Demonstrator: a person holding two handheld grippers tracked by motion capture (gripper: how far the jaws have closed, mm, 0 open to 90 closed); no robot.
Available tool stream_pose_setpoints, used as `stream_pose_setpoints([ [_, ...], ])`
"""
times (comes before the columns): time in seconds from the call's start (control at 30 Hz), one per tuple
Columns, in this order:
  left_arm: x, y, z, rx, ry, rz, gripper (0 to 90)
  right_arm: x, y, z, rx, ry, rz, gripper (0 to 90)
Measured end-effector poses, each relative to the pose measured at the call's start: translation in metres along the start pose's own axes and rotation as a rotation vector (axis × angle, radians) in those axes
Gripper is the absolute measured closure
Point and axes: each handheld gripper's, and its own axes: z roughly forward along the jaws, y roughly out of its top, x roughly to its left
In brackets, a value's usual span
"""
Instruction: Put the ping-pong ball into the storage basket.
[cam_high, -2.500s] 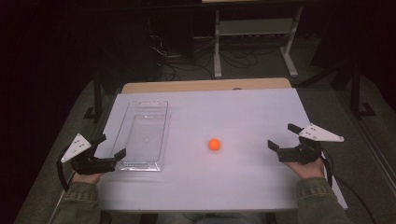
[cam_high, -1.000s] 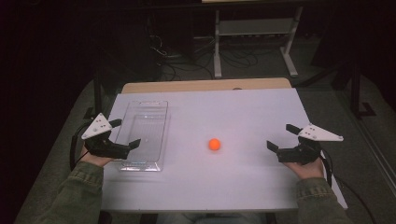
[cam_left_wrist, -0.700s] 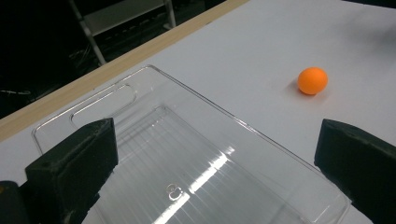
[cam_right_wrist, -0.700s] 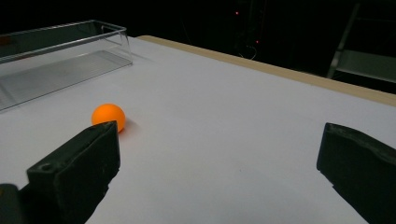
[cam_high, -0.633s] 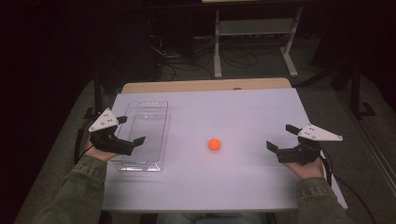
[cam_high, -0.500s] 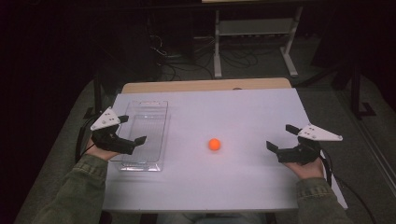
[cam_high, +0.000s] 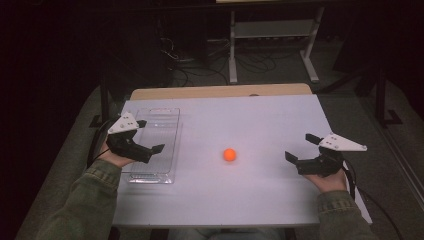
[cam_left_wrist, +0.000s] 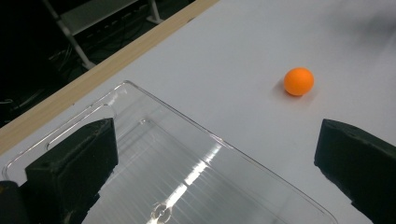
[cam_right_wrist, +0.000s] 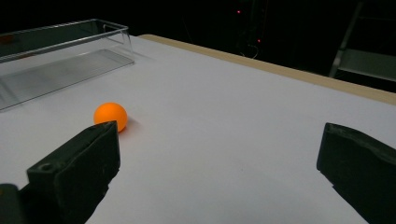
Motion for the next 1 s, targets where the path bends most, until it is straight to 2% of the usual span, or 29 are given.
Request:
stream_pose_setpoints([
  [0.23,0.0,0.007,0.006,0.016,-0.008,0.012,0.0,0.0,0.0,0.0,-0.001,0.004,-0.001,0.0],
  [0.43,-0.001,0.015,0.01,0.008,-0.023,0.023,0.0,0.001,0.0,0.001,0.0,0.003,0.0,0.0],
  [0.67,-0.002,0.025,0.019,0.03,-0.038,0.046,0.0,-0.001,-0.001,0.002,0.006,-0.004,0.005,0.0],
  [0.83,-0.005,0.031,0.024,0.032,-0.07,0.061,0.0,-0.002,-0.001,0.001,0.003,-0.002,0.008,0.0],
  [1.0,-0.007,0.035,0.029,0.045,-0.086,0.076,0.0,-0.001,-0.001,0.002,0.005,0.0,0.005,0.0],
])
